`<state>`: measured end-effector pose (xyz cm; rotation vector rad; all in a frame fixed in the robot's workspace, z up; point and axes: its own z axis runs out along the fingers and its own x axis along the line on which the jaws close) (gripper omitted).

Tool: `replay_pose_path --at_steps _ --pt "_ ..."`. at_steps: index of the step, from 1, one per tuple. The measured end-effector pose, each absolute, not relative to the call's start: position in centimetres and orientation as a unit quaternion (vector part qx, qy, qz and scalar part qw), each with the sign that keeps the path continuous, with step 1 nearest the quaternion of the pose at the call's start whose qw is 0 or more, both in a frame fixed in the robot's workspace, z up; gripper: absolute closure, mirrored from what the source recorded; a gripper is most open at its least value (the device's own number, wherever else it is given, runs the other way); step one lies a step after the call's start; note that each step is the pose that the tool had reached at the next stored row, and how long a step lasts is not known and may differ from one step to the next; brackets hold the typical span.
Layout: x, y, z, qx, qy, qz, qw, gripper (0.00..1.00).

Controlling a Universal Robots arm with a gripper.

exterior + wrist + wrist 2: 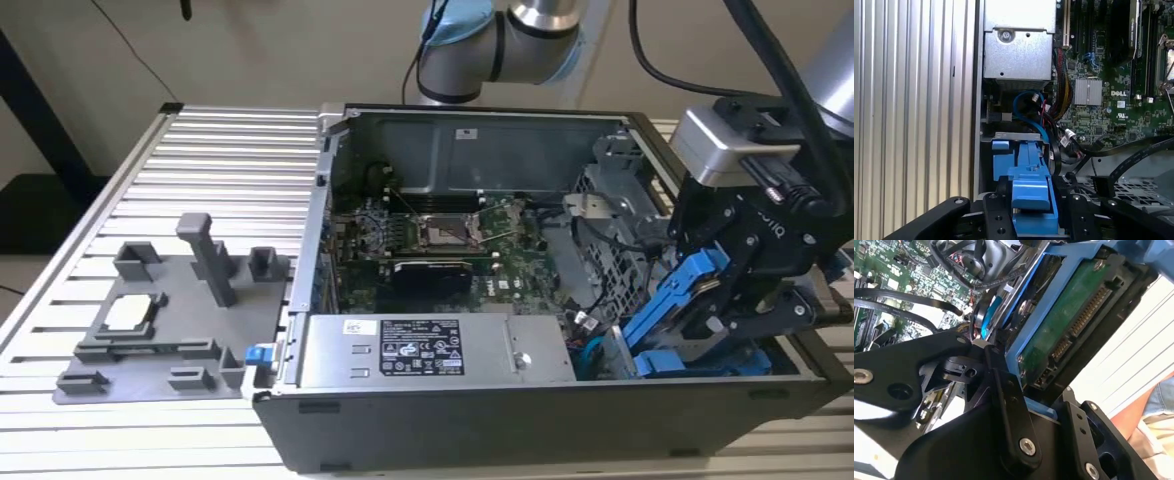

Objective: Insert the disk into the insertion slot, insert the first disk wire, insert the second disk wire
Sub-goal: 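Insert the disk into the insertion slot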

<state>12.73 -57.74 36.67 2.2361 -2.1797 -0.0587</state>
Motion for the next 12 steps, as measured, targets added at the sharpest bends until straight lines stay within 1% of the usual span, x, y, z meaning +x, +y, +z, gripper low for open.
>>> replay_pose_path --at_steps 2,3,6,7,9,10,11,12 --pt "12.73 -57.74 36.67 0.716 -0.698 -0.019 0.009 0.51" --pt "12.73 -57.74 36.67 0.716 -0.698 -0.019 0.009 0.45" --pt "12.73 -57.74 36.67 0.716 -0.698 -0.019 0.009 0.45" --pt "12.73 -57.74 36.67 0.716 -0.698 -0.019 0.009 0.47" --pt "12.73 -57.74 36.67 0.716 -0.698 -0.019 0.009 0.60" --pt "12.73 -57.74 36.67 0.716 -0.698 -0.019 0.009 0.60" --pt "12.73 -57.74 36.68 0.716 -0.698 -0.019 0.009 0.66" --pt "12.73 -57.74 36.67 0.716 -0.698 -0.019 0.009 0.66"
